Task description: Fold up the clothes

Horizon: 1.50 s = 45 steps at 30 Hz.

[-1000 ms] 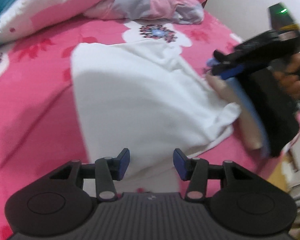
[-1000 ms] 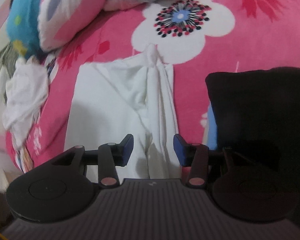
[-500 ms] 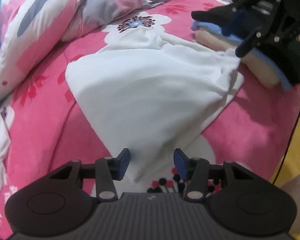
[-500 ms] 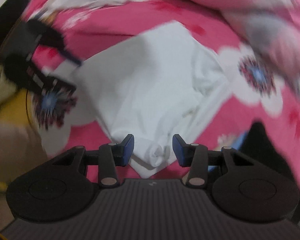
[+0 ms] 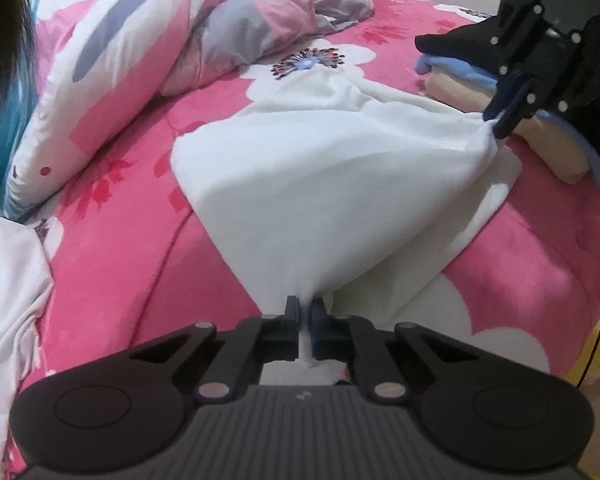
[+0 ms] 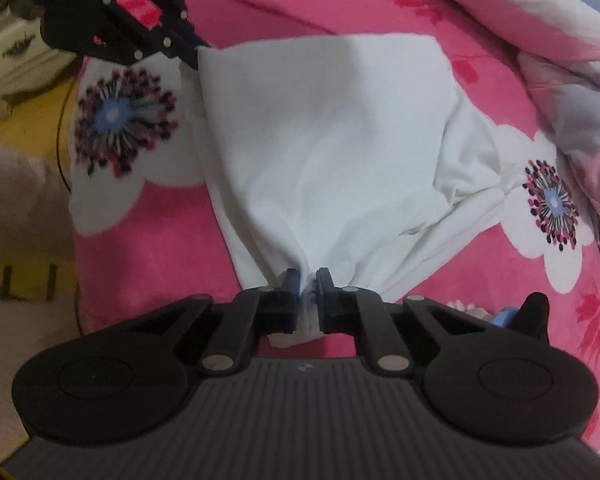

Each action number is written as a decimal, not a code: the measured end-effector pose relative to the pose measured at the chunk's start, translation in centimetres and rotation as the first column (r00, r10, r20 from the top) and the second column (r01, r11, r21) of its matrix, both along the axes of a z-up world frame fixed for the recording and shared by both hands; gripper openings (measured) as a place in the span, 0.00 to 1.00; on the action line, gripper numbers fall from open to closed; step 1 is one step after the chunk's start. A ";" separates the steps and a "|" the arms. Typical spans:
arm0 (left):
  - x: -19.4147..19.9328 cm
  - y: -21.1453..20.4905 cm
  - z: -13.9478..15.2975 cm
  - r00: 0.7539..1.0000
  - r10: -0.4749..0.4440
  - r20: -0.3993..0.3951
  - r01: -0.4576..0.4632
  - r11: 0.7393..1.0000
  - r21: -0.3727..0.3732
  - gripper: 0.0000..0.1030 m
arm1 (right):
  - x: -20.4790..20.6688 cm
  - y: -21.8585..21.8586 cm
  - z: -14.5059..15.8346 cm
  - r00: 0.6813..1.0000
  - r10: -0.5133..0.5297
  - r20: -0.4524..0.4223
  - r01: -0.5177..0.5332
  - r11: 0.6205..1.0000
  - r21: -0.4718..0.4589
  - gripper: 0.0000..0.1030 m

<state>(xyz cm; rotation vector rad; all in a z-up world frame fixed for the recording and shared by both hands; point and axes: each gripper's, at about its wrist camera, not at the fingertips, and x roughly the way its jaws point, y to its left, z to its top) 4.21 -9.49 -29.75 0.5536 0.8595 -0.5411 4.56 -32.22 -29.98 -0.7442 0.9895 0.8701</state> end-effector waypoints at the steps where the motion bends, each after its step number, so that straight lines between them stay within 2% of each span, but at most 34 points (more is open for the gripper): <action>1: -0.1 0.1 0.1 1.000 -0.006 0.004 0.006 1.000 0.007 0.05 | -0.1 0.0 0.4 1.000 -0.006 -0.008 0.006 1.000 0.008 0.06; 4: -0.3 0.2 -0.7 0.999 -0.039 0.000 0.039 0.999 0.030 0.05 | -0.8 0.0 0.2 1.000 0.011 0.001 -0.011 1.000 -0.014 0.06; 7: -1.0 -0.1 -2.4 0.994 -0.109 0.017 0.107 0.991 0.083 0.05 | -0.8 -0.1 -1.8 0.999 0.001 -0.035 -0.002 1.000 -0.031 0.06; 9: -1.2 0.0 -3.1 0.992 -0.124 0.011 0.122 0.988 0.099 0.06 | -0.9 -0.1 -3.1 0.998 -0.014 -0.057 0.012 0.999 -0.043 0.07; 11: -1.0 0.3 -3.2 0.993 -0.115 -0.016 0.116 0.988 0.100 0.08 | -1.0 0.1 -3.9 0.997 -0.033 -0.070 0.030 0.998 -0.051 0.08; 13: -0.5 0.6 -2.5 0.997 -0.067 -0.024 0.069 0.995 0.074 0.18 | -0.9 0.1 -3.4 0.995 -0.063 -0.071 0.060 0.997 -0.046 0.09; 16: 0.3 1.2 -1.5 0.999 0.005 -0.038 -0.003 0.999 0.036 0.23 | -0.5 -0.5 -1.6 0.987 -0.132 -0.092 0.131 0.991 -0.011 0.13; 18: 0.9 1.6 -0.8 0.997 0.052 -0.049 -0.051 0.999 0.012 0.24 | 0.5 -1.5 -0.3 0.967 -0.221 -0.129 0.228 0.973 0.038 0.13; 22: 1.9 2.3 0.6 0.987 0.145 -0.074 -0.148 0.988 -0.036 0.25 | 2.7 -3.8 2.2 0.888 -0.401 -0.226 0.435 0.890 0.133 0.13; 26: 3.0 3.1 2.0 0.966 0.235 -0.103 -0.244 0.966 -0.081 0.25 | 5.7 -5.4 2.1 0.759 -0.562 -0.330 0.639 0.739 0.213 0.13; 27: 3.2 3.2 2.4 0.960 0.256 -0.111 -0.266 0.959 -0.092 0.26 | 6.1 -5.3 1.8 0.737 -0.582 -0.342 0.665 0.714 0.217 0.13; 29: 3.8 2.4 1.8 0.966 0.224 -0.126 -0.239 0.963 -0.123 0.28 | 7.0 -5.0 1.1 0.704 -0.614 -0.357 0.702 0.676 0.223 0.13; 32: 4.2 1.5 0.6 0.972 0.172 -0.161 -0.197 0.969 -0.151 0.36 | 8.5 -4.9 0.0 0.646 -0.662 -0.382 0.759 0.609 0.229 0.13; 34: 4.4 1.4 -0.6 0.967 0.149 -0.206 -0.181 0.973 -0.146 0.37 | 9.5 -4.7 -0.8 0.604 -0.690 -0.398 0.794 0.561 0.232 0.15; 37: 4.5 1.6 -1.5 0.969 0.127 -0.212 -0.159 0.977 -0.140 0.42 | 11.1 -4.6 -1.9 0.539 -0.728 -0.423 0.842 0.486 0.235 0.18; 39: 4.7 1.8 -1.7 0.968 0.121 -0.220 -0.155 0.978 -0.143 0.46 | 12.3 -4.5 -1.9 0.513 -0.751 -0.417 0.858 0.435 0.272 0.18; 40: 4.8 1.9 -1.8 0.966 0.121 -0.227 -0.156 0.977 -0.146 0.47 | 12.9 -4.5 -2.0 0.511 -0.757 -0.406 0.858 0.425 0.289 0.20; 45: 5.3 2.2 -2.2 0.963 0.107 -0.246 -0.148 0.977 -0.152 0.49 | 16.0 -3.9 -2.3 0.526 -0.779 -0.341 0.839 0.411 0.357 0.24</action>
